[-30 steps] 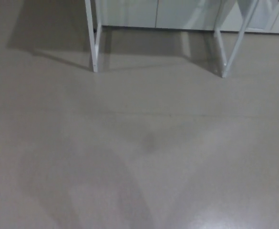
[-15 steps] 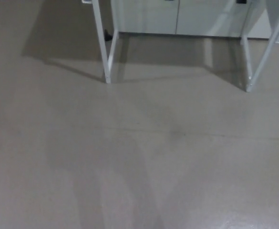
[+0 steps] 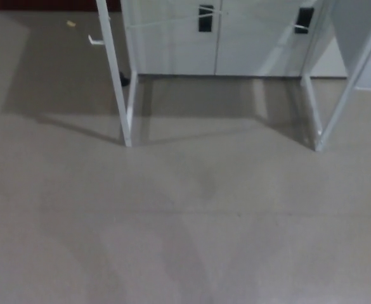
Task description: The robot walk towards a table in front and click the button on the base of the boilling pot using its left middle finger
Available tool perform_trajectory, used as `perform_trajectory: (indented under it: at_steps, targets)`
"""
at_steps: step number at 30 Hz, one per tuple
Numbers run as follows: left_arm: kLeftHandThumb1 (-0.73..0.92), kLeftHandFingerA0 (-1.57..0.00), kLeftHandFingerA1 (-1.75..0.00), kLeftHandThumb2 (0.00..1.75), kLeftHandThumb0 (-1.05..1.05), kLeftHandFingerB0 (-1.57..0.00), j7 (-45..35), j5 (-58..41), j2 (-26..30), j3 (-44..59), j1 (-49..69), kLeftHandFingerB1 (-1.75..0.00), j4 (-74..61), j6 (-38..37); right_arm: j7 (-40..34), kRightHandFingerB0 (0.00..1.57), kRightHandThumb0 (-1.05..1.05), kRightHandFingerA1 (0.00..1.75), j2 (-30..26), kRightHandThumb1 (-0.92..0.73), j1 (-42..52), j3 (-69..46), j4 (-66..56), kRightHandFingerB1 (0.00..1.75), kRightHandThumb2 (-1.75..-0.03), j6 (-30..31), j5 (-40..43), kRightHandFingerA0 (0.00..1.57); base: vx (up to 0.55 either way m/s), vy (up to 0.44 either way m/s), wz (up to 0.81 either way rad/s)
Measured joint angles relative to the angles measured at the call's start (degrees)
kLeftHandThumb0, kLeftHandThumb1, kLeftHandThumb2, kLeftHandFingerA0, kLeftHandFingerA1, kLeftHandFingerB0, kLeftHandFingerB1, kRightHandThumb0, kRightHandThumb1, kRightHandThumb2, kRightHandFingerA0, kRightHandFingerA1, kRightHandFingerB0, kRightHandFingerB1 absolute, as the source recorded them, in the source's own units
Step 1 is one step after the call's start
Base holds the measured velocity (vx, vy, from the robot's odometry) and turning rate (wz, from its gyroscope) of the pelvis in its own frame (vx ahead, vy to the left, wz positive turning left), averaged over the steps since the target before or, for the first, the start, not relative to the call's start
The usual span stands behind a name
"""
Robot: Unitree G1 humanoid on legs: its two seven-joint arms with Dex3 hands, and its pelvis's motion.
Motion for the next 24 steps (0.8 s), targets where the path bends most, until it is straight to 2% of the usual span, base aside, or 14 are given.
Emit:
perform_trajectory:
  at_steps: [2,3,7,8,9,11,13,14,15,18,19,21,22,24]
  targets:
    - [0.49,-0.31,-0.43,0.67,-0.39,-0.16,-0.01,-0.01,0.01,0.04,-0.11,-0.36,0.02,0.00,-0.04,0.40,-0.36,0.58,0.04,-0.58,-0.28,0.02,-0.04,0.42,-0.58,-0.04,-0.03,0.71,0.14,-0.224,0.21]
    - [0.49,-0.32,-0.43,0.67,-0.40,-0.16,0.01,-0.01,-0.06,0.03,-0.42,-0.36,0.00,-0.01,-0.05,0.33,-0.43,0.65,-0.05,-0.45,-0.50,-0.04,-0.01,0.51,-0.76,-0.03,-0.03,0.67,0.21,-0.281,-0.12]
    - [0.49,-0.31,-0.42,0.66,-0.37,-0.18,-0.11,0.00,-0.24,-0.13,-1.26,-0.36,-0.28,-0.24,-0.11,0.34,-0.43,0.65,-0.42,-0.45,-2.02,-0.09,0.38,0.50,-0.77,0.01,-0.07,0.67,0.24,-0.282,0.20]
    - [0.49,-0.32,-0.42,0.66,-0.37,-0.18,-0.13,0.00,-0.24,-0.13,-1.34,-0.36,-0.25,-0.24,-0.15,0.41,-0.36,0.55,-0.46,-0.58,-2.39,-0.11,0.54,0.41,-0.57,0.01,-0.08,0.71,0.18,-0.079,0.03]
    - [0.49,-0.33,-0.43,0.66,-0.37,-0.18,-0.15,-0.01,-0.25,-0.11,-1.59,-0.36,-0.19,-0.24,-0.14,0.35,-0.45,0.66,-0.41,-0.46,-2.59,-0.10,0.66,0.51,-0.78,0.03,-0.08,0.66,0.17,-0.061,-0.05]
    - [0.57,-0.38,-0.38,0.58,-0.31,-0.20,-0.18,-0.02,-0.25,-0.05,-2.00,-0.30,0.12,-0.24,-0.13,0.34,-0.45,0.64,-0.42,-0.46,-2.75,-0.13,0.68,0.50,-0.77,0.03,-0.07,0.66,0.16,-0.024,-0.02]
    - [0.57,-0.38,-0.38,0.57,-0.30,-0.20,-0.28,-0.03,-0.26,-0.03,-2.18,-0.30,0.38,-0.24,-0.13,0.33,-0.44,0.64,-0.47,-0.47,-2.80,-0.16,0.69,0.50,-0.78,0.03,-0.08,0.64,0.16,0.045,-0.07]
    - [0.57,-0.36,-0.38,0.57,-0.30,-0.20,-0.35,-0.03,-0.27,0.02,-2.20,-0.30,0.45,-0.24,-0.14,0.36,-0.45,0.64,-0.48,-0.47,-2.80,-0.14,0.70,0.51,-0.77,0.04,-0.09,0.65,0.18,0.099,-0.17]
    - [0.48,-0.32,-0.43,0.66,-0.38,-0.17,-0.45,-0.07,-0.27,0.16,-2.22,-0.36,0.51,-0.24,-0.15,0.35,-0.45,0.65,-0.48,-0.47,-2.80,-0.07,0.72,0.51,-0.78,0.07,-0.12,0.66,0.18,0.119,-0.10]
    - [0.49,-0.33,-0.43,0.66,-0.37,-0.18,-0.50,-0.06,-0.30,0.20,-2.21,-0.36,0.58,-0.24,-0.15,0.34,-0.46,0.65,-0.50,-0.47,-2.75,0.00,0.87,0.50,-0.78,0.17,-0.13,0.66,0.21,0.165,-0.02]
    - [0.49,-0.32,-0.43,0.66,-0.37,-0.17,-0.51,-0.02,-0.56,0.09,-2.33,-0.36,0.55,-0.29,-0.19,0.41,-0.39,0.54,-0.51,-0.59,-2.85,0.01,1.05,0.40,-0.57,0.29,-0.13,0.72,0.26,0.246,-0.20]
    - [0.57,-0.37,-0.38,0.58,-0.31,-0.19,-0.46,-0.03,0.02,0.13,-2.44,-0.30,0.47,-0.40,-0.19,0.40,-0.38,0.54,-0.15,-0.59,-3.36,0.26,1.12,0.40,-0.57,0.29,-0.20,0.72,0.26,0.214,-0.06]
    - [0.57,-0.35,-0.39,0.57,-0.30,-0.18,-0.45,-0.03,0.19,0.12,-2.45,-0.30,0.48,-0.42,-0.19,0.34,-0.42,0.62,-0.09,-0.48,-3.50,0.33,1.16,0.50,-0.77,0.29,-0.23,0.60,0.18,0.117,0.12]
    - [0.57,-0.35,-0.38,0.57,-0.30,-0.19,-0.57,-0.06,0.29,0.18,-2.49,-0.30,0.54,-0.43,-0.18,0.34,-0.41,0.62,-0.05,-0.47,-3.64,0.28,1.37,0.50,-0.77,0.35,-0.22,0.61,0.14,0.050,0.04]
